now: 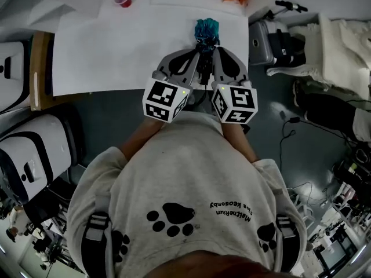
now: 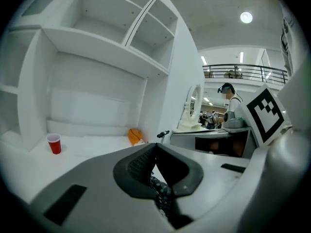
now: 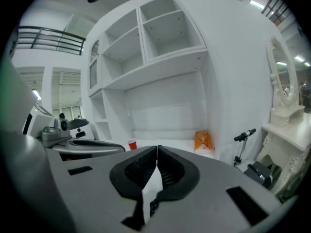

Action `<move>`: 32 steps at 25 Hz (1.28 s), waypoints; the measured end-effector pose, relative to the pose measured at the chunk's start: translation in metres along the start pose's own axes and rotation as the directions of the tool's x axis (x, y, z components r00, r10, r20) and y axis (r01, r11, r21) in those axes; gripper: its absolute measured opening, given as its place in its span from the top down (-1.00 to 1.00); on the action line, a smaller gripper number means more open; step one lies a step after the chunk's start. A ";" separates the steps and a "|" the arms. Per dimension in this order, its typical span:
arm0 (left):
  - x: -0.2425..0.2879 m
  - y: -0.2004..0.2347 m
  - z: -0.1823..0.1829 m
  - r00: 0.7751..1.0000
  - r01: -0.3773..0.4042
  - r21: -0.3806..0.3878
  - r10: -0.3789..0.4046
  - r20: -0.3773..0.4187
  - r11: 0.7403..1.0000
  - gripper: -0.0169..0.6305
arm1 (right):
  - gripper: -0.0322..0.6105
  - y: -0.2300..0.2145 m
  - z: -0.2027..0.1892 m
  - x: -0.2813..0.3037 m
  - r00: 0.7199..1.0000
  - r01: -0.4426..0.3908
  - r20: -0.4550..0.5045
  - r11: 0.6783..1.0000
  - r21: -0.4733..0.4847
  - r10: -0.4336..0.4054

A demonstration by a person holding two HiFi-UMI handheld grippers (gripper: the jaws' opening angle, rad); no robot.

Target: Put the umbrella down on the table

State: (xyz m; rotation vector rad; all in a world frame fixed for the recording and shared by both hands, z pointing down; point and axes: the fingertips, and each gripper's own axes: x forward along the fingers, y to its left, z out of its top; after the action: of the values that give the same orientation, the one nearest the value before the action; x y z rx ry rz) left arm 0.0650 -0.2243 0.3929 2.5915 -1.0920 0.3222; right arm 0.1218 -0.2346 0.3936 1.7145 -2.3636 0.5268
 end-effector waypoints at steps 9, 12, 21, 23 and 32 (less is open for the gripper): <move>-0.050 -0.032 0.051 0.981 -0.100 0.057 0.089 0.171 0.993 0.89 | 0.80 0.028 0.047 -0.060 0.986 -0.030 0.156 0.989 -0.148 0.053; -0.066 -0.041 0.061 0.974 -0.121 0.073 0.104 0.201 0.990 0.89 | 0.80 0.039 0.056 -0.078 0.979 -0.037 0.189 0.985 -0.169 0.070; -0.083 -0.054 0.067 0.971 -0.106 0.112 0.079 0.225 0.988 0.89 | 0.80 0.048 0.058 -0.098 0.974 -0.014 0.221 0.983 -0.184 0.055; -0.082 -0.053 0.070 0.967 -0.096 0.118 0.064 0.246 0.988 0.89 | 0.80 0.046 0.058 -0.097 0.974 0.000 0.222 0.982 -0.188 0.043; -0.083 -0.042 0.060 0.972 -0.077 0.098 0.053 0.229 0.992 0.89 | 0.80 0.056 0.047 -0.095 0.978 0.003 0.204 0.981 -0.193 0.038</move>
State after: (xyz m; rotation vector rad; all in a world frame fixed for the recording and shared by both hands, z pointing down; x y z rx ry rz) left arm 0.0436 -0.1636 0.3025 2.7432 -1.2704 0.1038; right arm 0.1027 -0.1534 0.3081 1.7360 -2.4756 0.1195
